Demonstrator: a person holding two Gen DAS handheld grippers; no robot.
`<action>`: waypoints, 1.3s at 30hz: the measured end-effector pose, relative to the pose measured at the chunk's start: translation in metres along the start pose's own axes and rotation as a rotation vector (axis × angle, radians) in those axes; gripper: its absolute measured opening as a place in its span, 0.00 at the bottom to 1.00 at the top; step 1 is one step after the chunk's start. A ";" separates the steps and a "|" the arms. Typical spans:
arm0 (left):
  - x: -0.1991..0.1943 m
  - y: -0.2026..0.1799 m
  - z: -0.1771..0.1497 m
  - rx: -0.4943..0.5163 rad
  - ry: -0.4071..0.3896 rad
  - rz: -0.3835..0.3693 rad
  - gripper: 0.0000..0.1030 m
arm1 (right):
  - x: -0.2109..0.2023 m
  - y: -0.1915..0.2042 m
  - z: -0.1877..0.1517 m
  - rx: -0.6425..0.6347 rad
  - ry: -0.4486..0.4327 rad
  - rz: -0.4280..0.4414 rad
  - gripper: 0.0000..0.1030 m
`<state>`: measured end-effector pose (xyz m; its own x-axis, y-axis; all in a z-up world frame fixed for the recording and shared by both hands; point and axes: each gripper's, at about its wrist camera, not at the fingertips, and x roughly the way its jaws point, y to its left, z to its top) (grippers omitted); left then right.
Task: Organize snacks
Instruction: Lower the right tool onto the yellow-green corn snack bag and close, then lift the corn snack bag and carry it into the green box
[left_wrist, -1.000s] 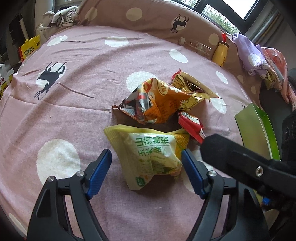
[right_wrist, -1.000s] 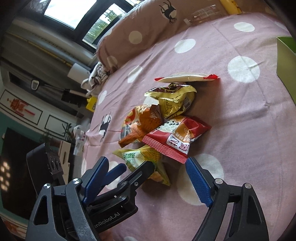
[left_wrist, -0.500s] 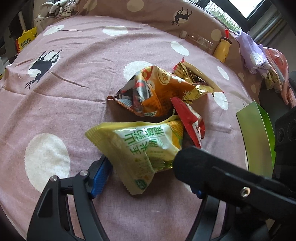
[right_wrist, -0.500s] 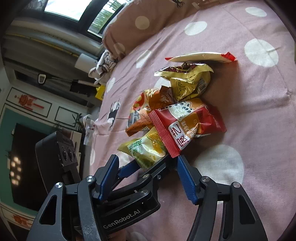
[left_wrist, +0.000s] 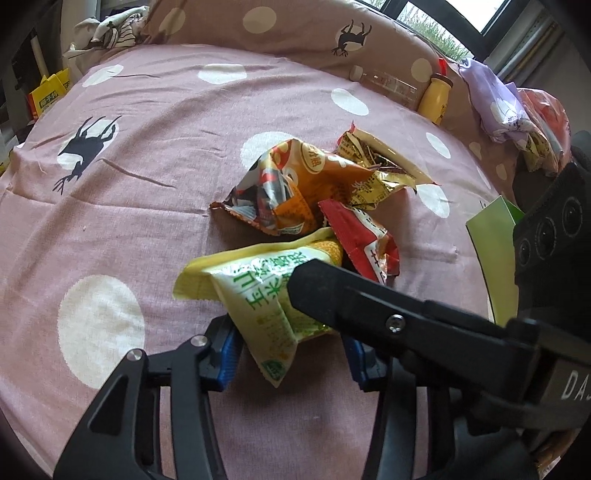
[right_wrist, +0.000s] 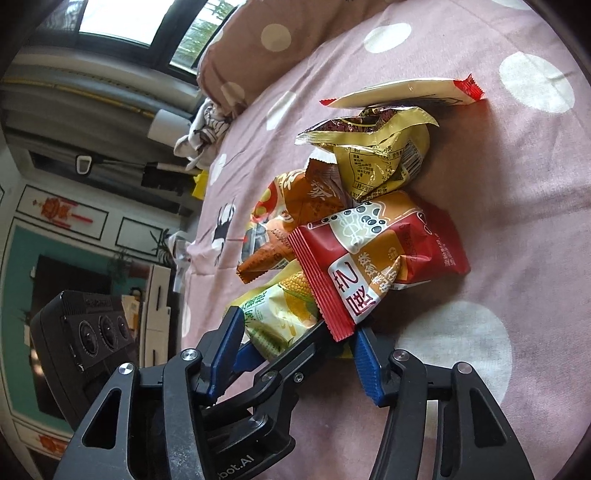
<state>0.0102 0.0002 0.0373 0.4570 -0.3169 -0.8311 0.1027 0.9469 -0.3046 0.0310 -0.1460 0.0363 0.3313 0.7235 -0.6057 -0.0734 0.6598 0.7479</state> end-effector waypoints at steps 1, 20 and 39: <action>-0.005 -0.002 0.000 0.008 -0.016 0.006 0.45 | -0.003 0.003 -0.001 -0.009 -0.007 0.011 0.58; -0.073 -0.060 -0.004 0.144 -0.285 -0.081 0.43 | -0.092 0.043 -0.018 -0.159 -0.259 0.041 0.58; -0.040 -0.229 0.003 0.490 -0.248 -0.352 0.44 | -0.242 -0.040 -0.032 0.085 -0.674 -0.070 0.58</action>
<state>-0.0292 -0.2036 0.1412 0.5065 -0.6467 -0.5703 0.6480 0.7218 -0.2430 -0.0762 -0.3408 0.1443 0.8481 0.3764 -0.3727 0.0348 0.6625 0.7483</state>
